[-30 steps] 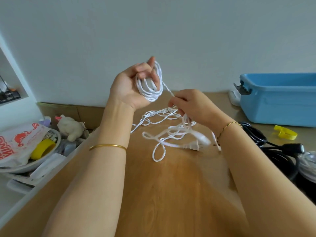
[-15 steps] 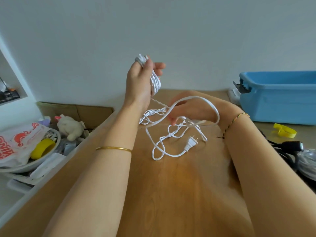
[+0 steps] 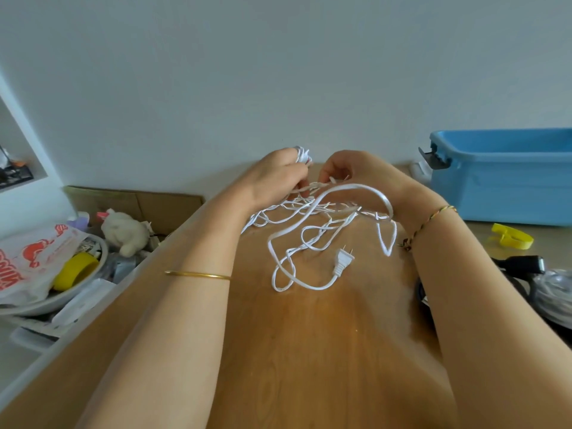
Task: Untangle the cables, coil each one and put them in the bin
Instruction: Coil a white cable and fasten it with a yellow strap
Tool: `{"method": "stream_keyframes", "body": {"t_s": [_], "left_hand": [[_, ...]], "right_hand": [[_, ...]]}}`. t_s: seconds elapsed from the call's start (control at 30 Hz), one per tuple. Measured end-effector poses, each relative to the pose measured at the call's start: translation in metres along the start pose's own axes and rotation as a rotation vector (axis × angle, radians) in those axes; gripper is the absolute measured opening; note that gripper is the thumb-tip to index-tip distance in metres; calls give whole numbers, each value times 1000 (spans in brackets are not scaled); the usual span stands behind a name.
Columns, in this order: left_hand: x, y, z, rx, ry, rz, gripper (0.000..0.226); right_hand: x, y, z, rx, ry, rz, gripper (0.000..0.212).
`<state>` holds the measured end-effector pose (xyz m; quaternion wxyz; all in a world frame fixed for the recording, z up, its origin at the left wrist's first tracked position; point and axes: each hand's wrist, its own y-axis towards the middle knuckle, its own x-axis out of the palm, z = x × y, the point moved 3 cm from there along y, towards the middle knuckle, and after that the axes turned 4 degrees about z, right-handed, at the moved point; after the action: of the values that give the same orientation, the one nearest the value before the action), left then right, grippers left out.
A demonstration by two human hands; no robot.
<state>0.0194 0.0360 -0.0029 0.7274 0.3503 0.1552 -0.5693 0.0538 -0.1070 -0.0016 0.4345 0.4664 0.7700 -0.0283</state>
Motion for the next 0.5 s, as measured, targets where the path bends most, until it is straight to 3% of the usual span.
{"method": "stream_keyframes", "body": {"t_s": [0.1, 0.2, 0.33, 0.5], "left_hand": [[0, -4, 2, -41, -77, -37, 33], [2, 1, -1, -91, -302, 65, 16], [-6, 8, -7, -142, -718, 270, 13], [-14, 13, -17, -193, -1090, 297, 15]], "right_hand": [[-1, 1, 3, 16, 23, 71, 21], [-2, 1, 4, 36, 25, 82, 13], [6, -2, 2, 53, -51, -136, 10], [24, -4, -1, 84, -142, -318, 13]]}}
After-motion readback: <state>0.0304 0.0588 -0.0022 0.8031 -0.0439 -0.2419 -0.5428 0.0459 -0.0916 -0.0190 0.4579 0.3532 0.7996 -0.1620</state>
